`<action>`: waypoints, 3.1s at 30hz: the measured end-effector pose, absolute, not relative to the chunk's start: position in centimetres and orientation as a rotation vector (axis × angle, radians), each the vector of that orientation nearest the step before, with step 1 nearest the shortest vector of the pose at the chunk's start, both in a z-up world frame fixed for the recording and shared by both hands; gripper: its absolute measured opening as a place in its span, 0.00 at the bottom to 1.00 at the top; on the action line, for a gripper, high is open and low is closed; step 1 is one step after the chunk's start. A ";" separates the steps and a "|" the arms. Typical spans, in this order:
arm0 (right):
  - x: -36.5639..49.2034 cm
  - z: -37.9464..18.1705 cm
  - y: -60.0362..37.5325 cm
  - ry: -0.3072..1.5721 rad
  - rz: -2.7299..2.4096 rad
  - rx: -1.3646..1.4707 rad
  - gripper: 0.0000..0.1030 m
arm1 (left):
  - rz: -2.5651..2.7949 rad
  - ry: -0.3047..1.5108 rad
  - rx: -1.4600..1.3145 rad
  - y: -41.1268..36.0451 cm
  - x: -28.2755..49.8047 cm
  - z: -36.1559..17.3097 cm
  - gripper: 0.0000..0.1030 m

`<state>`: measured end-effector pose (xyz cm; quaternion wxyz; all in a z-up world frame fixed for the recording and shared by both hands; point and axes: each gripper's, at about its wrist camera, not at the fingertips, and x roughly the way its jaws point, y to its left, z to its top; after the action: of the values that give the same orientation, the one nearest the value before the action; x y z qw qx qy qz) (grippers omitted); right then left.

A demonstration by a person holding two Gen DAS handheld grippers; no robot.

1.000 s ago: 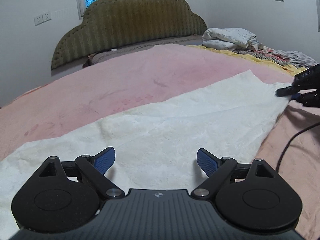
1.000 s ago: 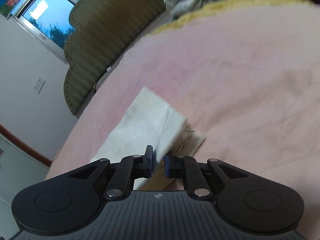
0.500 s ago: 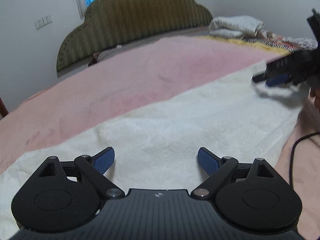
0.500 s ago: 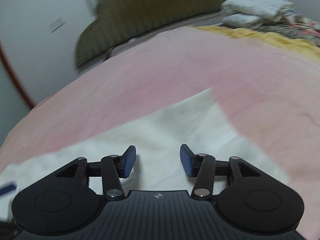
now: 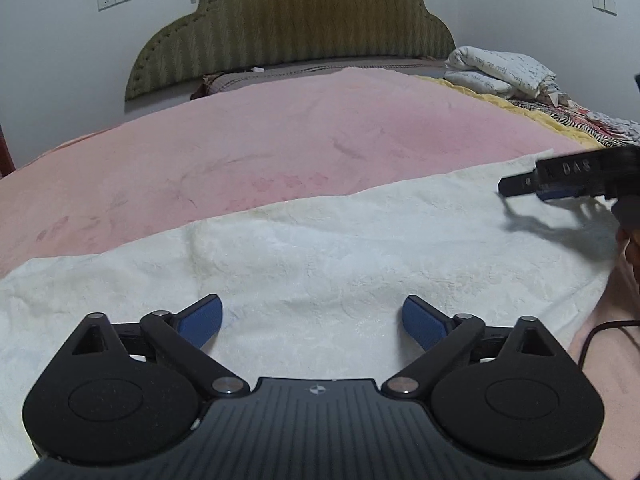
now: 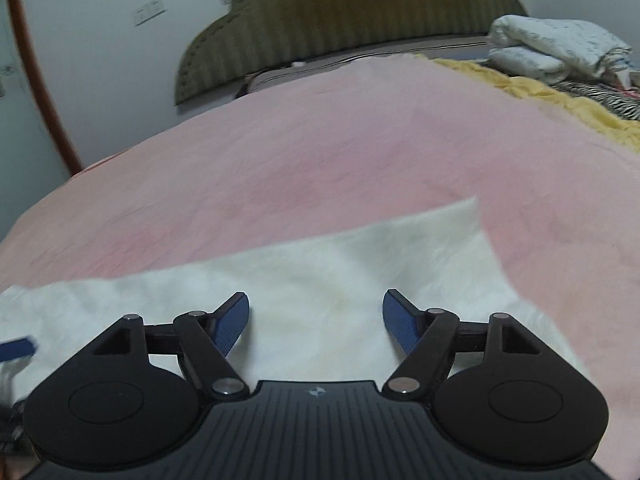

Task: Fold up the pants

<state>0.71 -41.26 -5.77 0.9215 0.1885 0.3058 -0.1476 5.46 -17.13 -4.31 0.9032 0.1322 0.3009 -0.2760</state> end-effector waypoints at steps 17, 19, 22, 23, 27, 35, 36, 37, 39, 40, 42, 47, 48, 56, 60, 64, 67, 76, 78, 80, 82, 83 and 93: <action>-15.4 -9.0 -44.2 0.468 -0.170 1.147 0.72 | -0.578 0.655 0.207 -16.3 5.8 -4.7 1.00; -14.4 -8.7 -43.8 0.470 -0.169 1.096 0.74 | -0.577 0.655 0.207 -16.3 5.8 -4.7 1.00; -12.5 -8.9 -44.0 0.419 -0.140 1.093 0.74 | -0.577 0.655 0.207 -16.3 5.8 -4.7 1.00; -11.8 -9.0 -44.1 0.404 -0.160 1.079 0.71 | -0.577 0.655 0.206 -16.3 5.8 -4.7 1.00; -9.1 -9.1 -44.8 0.317 -0.271 0.995 0.70 | -0.577 0.656 0.205 -16.3 5.8 -4.7 1.00; -6.9 -10.4 -46.4 0.330 -0.356 0.958 0.12 | -0.589 0.663 0.190 -16.2 5.9 -4.6 0.99; -6.9 -10.2 -46.2 0.334 -0.361 0.928 0.12 | -0.594 0.666 0.177 -16.1 6.0 -4.5 0.98; -6.8 -9.8 -45.8 0.341 -0.368 0.887 0.11 | -0.600 0.669 0.150 -15.7 6.3 -4.3 0.96; -6.4 -8.2 -44.1 0.355 -0.377 0.736 0.11 | -0.616 0.682 0.062 -14.8 6.8 -3.8 0.96; -6.0 -7.2 -43.0 0.361 -0.375 0.646 0.11 | -0.632 0.703 -0.011 -14.2 7.2 -3.4 0.96; -5.2 -5.3 -40.1 0.371 -0.355 0.440 0.11 | -0.685 0.763 -0.186 -13.0 8.4 -3.0 0.96; -2.9 -3.1 -30.9 0.399 -0.264 -0.060 0.11 | -0.785 0.988 -0.631 -10.7 12.2 -3.8 0.98; -2.5 -3.4 -29.2 0.411 -0.242 -0.150 0.11 | -0.804 1.028 -0.702 -10.5 12.8 -4.2 0.98; -1.7 -6.8 -22.4 0.453 -0.177 -0.420 0.11 | -0.869 1.128 -0.897 -11.2 14.3 -5.9 0.99; -2.3 -5.7 -22.9 0.424 -0.181 -0.349 0.11 | -0.886 1.163 -0.918 -12.4 14.7 -5.9 0.99; -3.3 -3.9 -23.9 0.387 -0.176 -0.207 0.11 | -0.908 1.186 -0.916 -13.3 14.8 -6.0 0.99; -3.6 -3.1 -23.0 0.378 -0.138 -0.199 0.11 | -0.865 1.192 -0.916 -13.9 15.1 -5.7 0.96; -2.1 -3.0 -17.8 0.429 -0.022 -0.333 0.11 | -0.743 1.017 -0.613 -10.1 14.9 -1.8 0.13; -1.6 -3.0 -15.8 0.429 0.024 -0.388 0.11 | -0.712 0.962 -0.497 -9.0 14.8 -0.5 0.12; -0.7 -3.1 -13.9 0.423 0.077 -0.413 0.11 | -0.679 0.902 -0.370 -8.1 14.7 0.7 0.12; 0.2 -3.3 -12.2 0.427 0.128 -0.421 0.11 | -0.640 0.844 -0.250 -7.1 14.6 1.6 0.12; 0.8 -3.5 -11.4 0.432 0.155 -0.421 0.11 | -0.631 0.825 -0.208 -6.7 14.6 1.8 0.12; 3.7 -6.6 -5.8 0.540 0.281 -0.496 0.13 | -0.511 0.793 0.019 -4.3 14.0 -1.4 0.16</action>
<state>3.68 -5.79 -6.56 0.9239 -0.2416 0.2632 0.1368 13.95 -4.31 -1.36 0.8907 0.0091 0.3821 -0.2460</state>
